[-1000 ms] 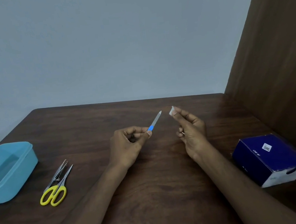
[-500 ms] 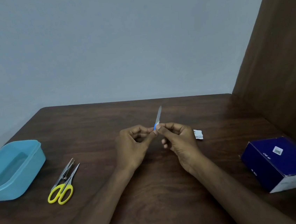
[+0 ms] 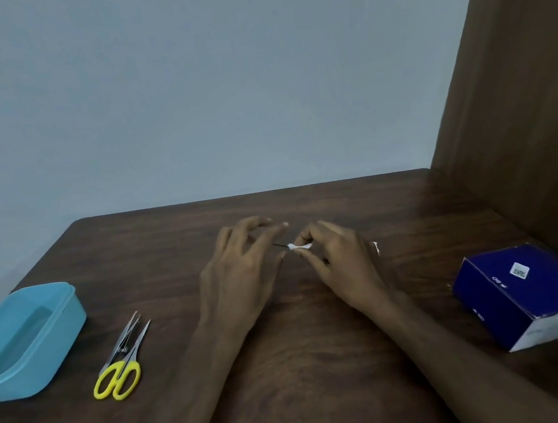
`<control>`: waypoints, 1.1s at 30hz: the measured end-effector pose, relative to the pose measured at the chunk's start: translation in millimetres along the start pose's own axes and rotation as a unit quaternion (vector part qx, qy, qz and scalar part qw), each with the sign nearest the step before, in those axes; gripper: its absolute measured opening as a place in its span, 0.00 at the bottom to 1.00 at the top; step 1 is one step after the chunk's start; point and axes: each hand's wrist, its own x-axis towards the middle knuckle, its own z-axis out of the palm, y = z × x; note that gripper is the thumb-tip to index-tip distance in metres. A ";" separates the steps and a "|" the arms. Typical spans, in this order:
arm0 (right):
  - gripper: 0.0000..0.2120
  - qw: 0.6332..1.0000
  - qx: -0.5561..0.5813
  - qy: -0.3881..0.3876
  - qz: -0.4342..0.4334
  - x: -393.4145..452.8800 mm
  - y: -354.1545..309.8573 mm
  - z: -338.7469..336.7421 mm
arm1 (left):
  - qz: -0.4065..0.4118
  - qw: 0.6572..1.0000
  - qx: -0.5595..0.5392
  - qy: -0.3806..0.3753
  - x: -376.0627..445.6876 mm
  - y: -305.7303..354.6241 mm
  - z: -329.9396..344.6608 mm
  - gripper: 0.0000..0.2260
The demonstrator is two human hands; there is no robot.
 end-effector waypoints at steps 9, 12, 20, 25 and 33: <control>0.06 0.997 -0.070 -0.038 -0.022 1.0 10.4 -7.7 | -0.037 0.998 -0.001 -0.048 -0.9 -4.3 12.8 0.06; 0.09 0.997 -0.063 -0.035 -0.003 2.4 22.6 -8.5 | -0.069 0.994 -0.040 -0.070 1.0 -7.6 15.7 0.06; 0.05 0.998 -0.033 -0.038 -0.043 0.6 16.4 -5.8 | -0.046 0.995 -0.067 -0.049 -0.8 -8.3 16.0 0.05; 0.06 1.000 -0.012 -0.010 0.005 2.1 21.8 -12.5 | -0.068 0.995 -0.073 -0.032 -1.1 -8.6 16.1 0.04; 0.05 0.999 0.000 -0.025 -0.035 1.6 12.7 -10.5 | -0.049 0.995 -0.081 -0.016 -1.5 -7.0 14.1 0.04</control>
